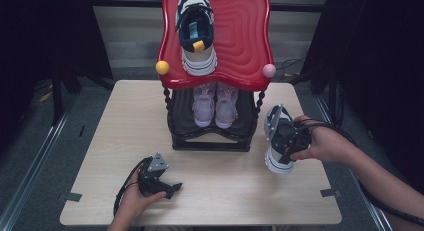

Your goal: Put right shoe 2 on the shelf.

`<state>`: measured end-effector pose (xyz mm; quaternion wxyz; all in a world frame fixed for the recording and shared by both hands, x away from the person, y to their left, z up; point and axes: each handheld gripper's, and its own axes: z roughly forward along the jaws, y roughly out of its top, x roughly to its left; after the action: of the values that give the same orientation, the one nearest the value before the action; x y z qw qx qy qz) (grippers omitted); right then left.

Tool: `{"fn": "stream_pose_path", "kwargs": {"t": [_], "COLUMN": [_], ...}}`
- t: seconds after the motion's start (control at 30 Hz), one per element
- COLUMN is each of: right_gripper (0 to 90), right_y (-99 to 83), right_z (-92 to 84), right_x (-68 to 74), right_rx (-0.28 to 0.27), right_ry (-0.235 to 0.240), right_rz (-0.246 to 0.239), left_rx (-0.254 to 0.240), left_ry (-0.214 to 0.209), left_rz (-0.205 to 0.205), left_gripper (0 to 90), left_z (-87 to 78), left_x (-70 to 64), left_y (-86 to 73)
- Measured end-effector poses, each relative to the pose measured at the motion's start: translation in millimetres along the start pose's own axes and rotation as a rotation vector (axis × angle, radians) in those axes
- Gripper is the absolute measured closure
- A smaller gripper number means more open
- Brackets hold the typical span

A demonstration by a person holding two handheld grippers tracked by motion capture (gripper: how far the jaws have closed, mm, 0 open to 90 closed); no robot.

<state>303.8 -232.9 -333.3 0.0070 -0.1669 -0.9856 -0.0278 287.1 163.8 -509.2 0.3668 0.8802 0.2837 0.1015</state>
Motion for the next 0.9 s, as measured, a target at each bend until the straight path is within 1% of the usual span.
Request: {"fn": "stream_pose_path", "kwargs": {"t": [0.03,0.07,0.13,0.17,0.23,0.27,0.33,0.4,0.43,0.53,0.57,0.67,0.7,0.73,0.8,0.83,0.9], "right_gripper": [70.1,70.1,70.1,70.1,70.1,70.1,70.1,70.1,70.1,70.1,70.1,70.1,70.1,70.1,70.1,70.1,70.1], "right_y": [-0.2,-0.3,-0.8,-1.0,-1.6,-1.8,-2.5,-2.8,-3.0,-3.0,-3.1,-2.8,-2.2,-1.9,-0.5,0.4,1.9], "right_z": [-4.1,-6.5,-13.1,-16.8,-22.8,-25.8,-31.1,-36.1,-38.8,-47.5,-49.6,-58.4,-62.4,-64.4,-70.4,-73.5,-79.4], "right_x": [0.6,-0.9,-1.3,-0.5,-0.5,-1.2,-1.0,-1.9,-1.3,-1.8,-1.5,-3.3,-2.5,-3.0,-2.4,-3.1,-2.8], "right_rx": [0.006,-0.013,-0.018,-0.011,-0.014,-0.017,-0.016,-0.020,-0.015,-0.017,-0.019,-0.025,-0.022,-0.022,-0.020,-0.021,-0.021], "right_ry": [-0.002,-0.007,-0.012,-0.010,-0.014,-0.022,-0.024,-0.033,-0.035,-0.048,-0.050,-0.062,-0.063,-0.067,-0.073,-0.075,-0.081], "right_rz": [0.009,-0.016,-0.017,-0.004,-0.004,-0.015,-0.005,-0.017,-0.009,-0.013,-0.005,-0.024,-0.013,-0.021,-0.018,-0.026,-0.019], "left_rx": [0.000,0.000,-0.001,-0.002,-0.002,-0.002,0.001,0.002,-0.001,0.001,0.001,0.001,0.005,0.009,0.007,0.008,0.008], "left_ry": [0.001,0.000,0.000,0.002,0.000,0.002,0.001,0.001,0.001,0.001,0.001,0.001,-0.002,0.000,0.000,0.000,0.000], "left_rz": [0.000,0.000,0.000,-0.002,-0.001,-0.002,-0.001,-0.001,0.000,-0.001,-0.002,-0.004,0.006,0.004,0.004,0.003,0.004], "left_gripper": [2.1,2.1,2.1,2.1,2.1,2.1,2.1,2.1,2.1,2.1,2.1,2.1,2.1,2.1,2.1,2.1,2.1], "left_z": [0.0,0.0,0.1,0.2,0.1,0.2,-0.1,-0.1,0.1,0.0,-0.1,0.0,-0.3,-0.5,-0.4,-0.4,-0.5], "left_x": [0.0,0.0,0.0,-0.2,0.0,-0.2,-0.1,-0.1,0.0,-0.1,-0.1,-0.3,0.4,0.2,0.2,0.2,0.2], "left_y": [0.0,0.0,0.0,-0.2,-0.1,-0.2,-0.1,-0.1,0.0,-0.1,-0.1,-0.1,0.0,0.0,0.0,-0.1,0.0]}}
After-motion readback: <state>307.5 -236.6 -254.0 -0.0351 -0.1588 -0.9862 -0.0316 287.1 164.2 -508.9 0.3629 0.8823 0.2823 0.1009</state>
